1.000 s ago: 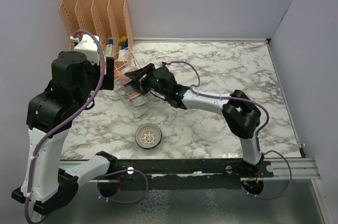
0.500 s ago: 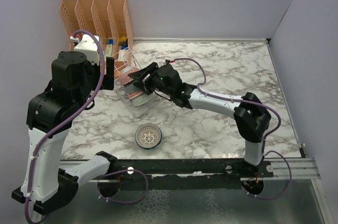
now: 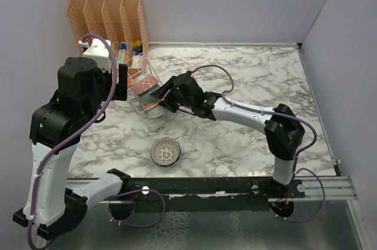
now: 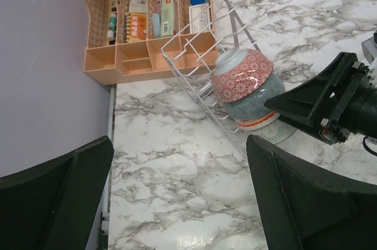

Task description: Load the bowls into the dish rack

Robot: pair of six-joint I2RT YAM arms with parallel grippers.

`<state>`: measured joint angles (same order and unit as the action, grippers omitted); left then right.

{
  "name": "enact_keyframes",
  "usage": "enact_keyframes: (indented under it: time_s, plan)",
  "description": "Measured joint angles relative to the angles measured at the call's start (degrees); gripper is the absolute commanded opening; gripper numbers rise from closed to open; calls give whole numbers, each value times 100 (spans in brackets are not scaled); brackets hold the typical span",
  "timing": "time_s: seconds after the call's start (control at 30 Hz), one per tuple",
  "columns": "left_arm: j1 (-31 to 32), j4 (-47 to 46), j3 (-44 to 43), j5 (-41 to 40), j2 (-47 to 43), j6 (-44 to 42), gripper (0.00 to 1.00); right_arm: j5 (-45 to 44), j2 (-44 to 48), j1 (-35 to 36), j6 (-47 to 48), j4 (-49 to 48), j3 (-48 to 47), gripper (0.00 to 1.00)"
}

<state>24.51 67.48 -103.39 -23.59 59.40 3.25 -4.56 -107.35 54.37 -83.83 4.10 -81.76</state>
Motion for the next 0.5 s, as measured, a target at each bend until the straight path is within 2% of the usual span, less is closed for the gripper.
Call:
enact_keyframes:
  time_s: [0.5]
  plan:
    - [0,4,20,-20,-11,-9,99,-264,2,-87,525,98,-48,56]
